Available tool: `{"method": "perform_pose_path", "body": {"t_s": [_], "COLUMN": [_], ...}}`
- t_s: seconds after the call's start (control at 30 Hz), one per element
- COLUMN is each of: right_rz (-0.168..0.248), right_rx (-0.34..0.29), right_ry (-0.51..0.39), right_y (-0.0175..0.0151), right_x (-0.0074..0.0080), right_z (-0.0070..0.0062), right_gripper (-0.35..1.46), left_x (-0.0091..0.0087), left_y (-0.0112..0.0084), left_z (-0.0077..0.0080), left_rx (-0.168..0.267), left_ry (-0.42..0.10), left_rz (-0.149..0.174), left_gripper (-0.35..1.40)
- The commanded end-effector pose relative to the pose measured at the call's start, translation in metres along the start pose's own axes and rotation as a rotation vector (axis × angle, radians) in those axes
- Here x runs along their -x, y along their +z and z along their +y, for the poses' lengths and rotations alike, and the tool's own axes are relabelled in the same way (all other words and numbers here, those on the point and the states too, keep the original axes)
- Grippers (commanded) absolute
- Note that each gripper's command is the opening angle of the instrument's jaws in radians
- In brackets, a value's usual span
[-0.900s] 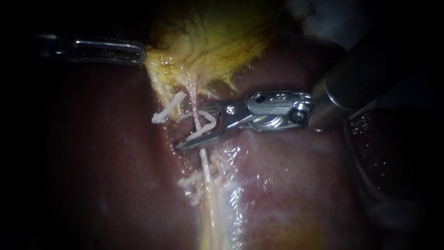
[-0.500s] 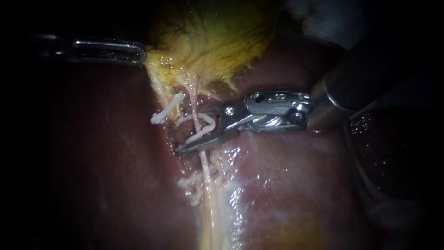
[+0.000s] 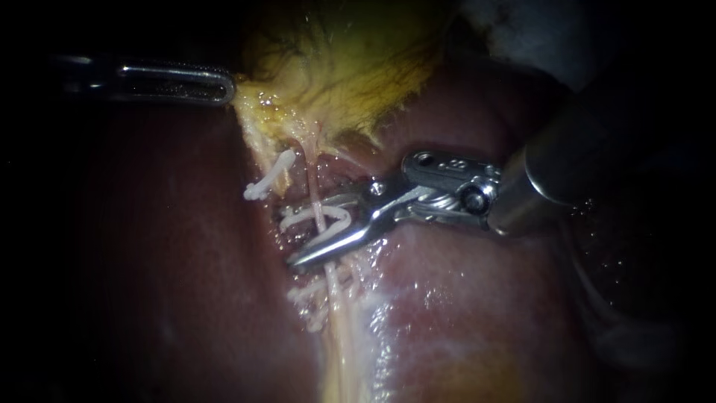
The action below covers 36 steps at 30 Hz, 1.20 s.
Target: Clipping first clip right tube
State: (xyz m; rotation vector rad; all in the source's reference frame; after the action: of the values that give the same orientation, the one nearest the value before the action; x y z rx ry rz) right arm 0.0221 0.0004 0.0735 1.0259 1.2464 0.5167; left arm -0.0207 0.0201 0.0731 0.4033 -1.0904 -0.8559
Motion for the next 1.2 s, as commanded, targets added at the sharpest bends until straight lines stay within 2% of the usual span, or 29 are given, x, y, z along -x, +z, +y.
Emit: {"method": "perform_pose_path", "body": {"t_s": [0.03,0.23,0.5,0.93,1.2], "right_rz": [0.001,-0.007,-0.036,-0.079,-0.086], "right_rx": [-0.016,-0.07,-0.107,-0.152,-0.157], "right_ry": [0.01,0.037,0.06,0.087,0.096], "right_y": [0.0001,0.0008,0.0025,0.0031,0.0032], "right_x": [0.0001,0.0008,0.0034,0.0059,0.0063], "right_z": [-0.0003,-0.0017,-0.0031,-0.0034,-0.0035], "right_gripper": [0.54,0.54,0.54,0.48,0.39], "left_x": [0.0,0.0,-0.0001,-0.0002,-0.0002], "left_y": [0.0,0.0,0.0,0.0001,0.0001], "left_z": [0.0,0.0,0.0,0.0,-0.0001], "left_rx": [0.0,0.0,0.0,0.001,0.002], "left_ry": [0.0,0.0,0.0,0.001,0.001], "left_rz": [0.0,0.0,0.0,-0.001,-0.001], "left_gripper": [-0.35,-0.35,-0.35,-0.35,-0.35]}}
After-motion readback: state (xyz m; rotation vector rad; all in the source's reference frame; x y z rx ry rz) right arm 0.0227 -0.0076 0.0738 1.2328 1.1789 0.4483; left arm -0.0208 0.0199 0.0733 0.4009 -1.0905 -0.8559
